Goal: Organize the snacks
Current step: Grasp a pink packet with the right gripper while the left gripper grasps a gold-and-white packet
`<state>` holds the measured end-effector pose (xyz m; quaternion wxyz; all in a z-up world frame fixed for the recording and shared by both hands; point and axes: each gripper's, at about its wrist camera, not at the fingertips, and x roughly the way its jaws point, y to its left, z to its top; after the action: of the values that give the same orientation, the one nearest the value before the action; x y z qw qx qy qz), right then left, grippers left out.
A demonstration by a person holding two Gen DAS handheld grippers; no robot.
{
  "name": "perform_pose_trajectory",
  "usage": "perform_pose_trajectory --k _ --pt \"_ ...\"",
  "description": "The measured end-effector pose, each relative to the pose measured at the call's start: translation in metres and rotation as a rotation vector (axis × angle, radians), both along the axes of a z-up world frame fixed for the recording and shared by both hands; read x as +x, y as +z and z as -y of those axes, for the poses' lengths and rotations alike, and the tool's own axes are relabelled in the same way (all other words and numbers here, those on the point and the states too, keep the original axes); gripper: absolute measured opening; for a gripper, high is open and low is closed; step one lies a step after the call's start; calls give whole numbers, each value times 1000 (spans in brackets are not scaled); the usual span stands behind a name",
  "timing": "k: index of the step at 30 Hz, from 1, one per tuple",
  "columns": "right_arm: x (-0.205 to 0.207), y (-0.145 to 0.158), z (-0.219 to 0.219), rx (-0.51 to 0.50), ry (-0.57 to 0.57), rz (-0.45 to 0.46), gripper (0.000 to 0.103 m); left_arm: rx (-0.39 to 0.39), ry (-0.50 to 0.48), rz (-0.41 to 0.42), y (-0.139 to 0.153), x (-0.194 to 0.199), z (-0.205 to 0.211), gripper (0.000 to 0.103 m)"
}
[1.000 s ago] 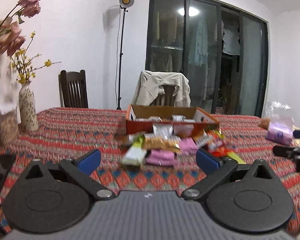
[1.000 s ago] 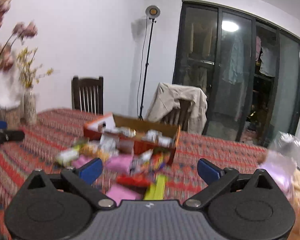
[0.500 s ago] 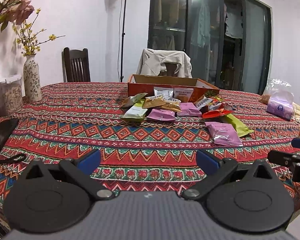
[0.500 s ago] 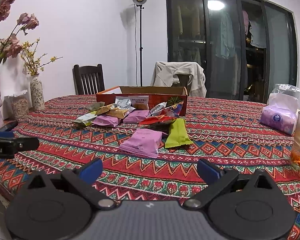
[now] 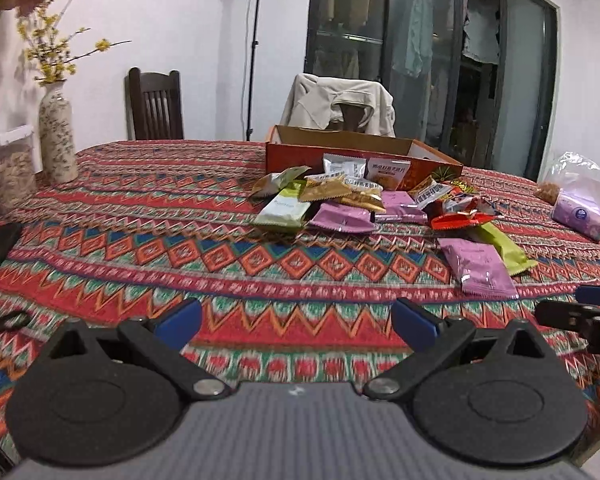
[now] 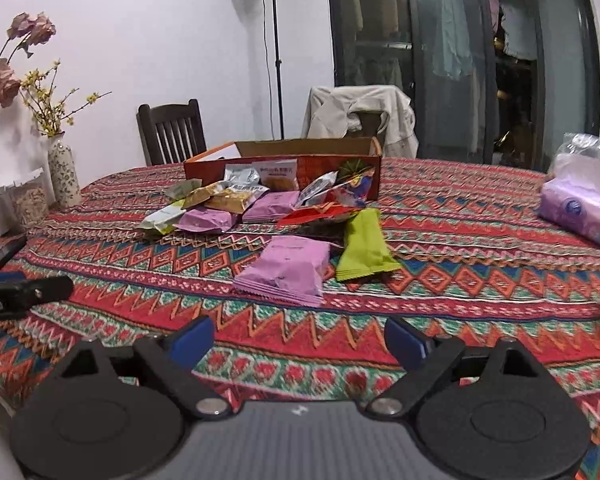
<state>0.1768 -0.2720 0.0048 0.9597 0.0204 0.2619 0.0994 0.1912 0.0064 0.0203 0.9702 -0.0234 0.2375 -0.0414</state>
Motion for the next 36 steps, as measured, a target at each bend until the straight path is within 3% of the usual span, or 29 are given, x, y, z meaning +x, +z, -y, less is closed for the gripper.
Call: perform_pose_trajectory --k 4,8,11,15,19,21,25,26,28,29,31,36 --pt "31 1 -10 -3 17 -11 88 -14 -22 2 3 28 -2 98" --pt "66 0 -18 6 26 -36 85 6 -27 -23 4 67 -2 83" --pt "92 -4 -22 9 30 -61 84 20 -34 -27 7 98 -5 83" --pt "118 -8 -29 0 36 -81 75 -2 -61 -37 18 144 -11 83" --pt "136 -12 -36 -21 56 -94 59 12 -60 -44 24 201 -18 83" --pt "142 -12 -38 -23 68 -98 59 15 -19 -53 21 226 -19 84" --pt "151 -13 -45 -41 91 -98 59 62 -90 -69 11 263 -13 85" --pt "152 -13 -47 -46 95 -100 59 58 -71 -115 6 272 -14 78" --pt "154 -14 -49 -57 103 -105 59 -58 -57 -189 2 284 -24 60" --pt "154 -14 -49 -61 106 -105 59 -95 -52 -207 2 284 -29 44" --pt "153 -13 -47 -55 113 -110 59 -97 -54 -198 3 278 -33 37" --pt "144 -10 -43 -47 124 -115 58 -59 -55 -148 13 239 -28 36"
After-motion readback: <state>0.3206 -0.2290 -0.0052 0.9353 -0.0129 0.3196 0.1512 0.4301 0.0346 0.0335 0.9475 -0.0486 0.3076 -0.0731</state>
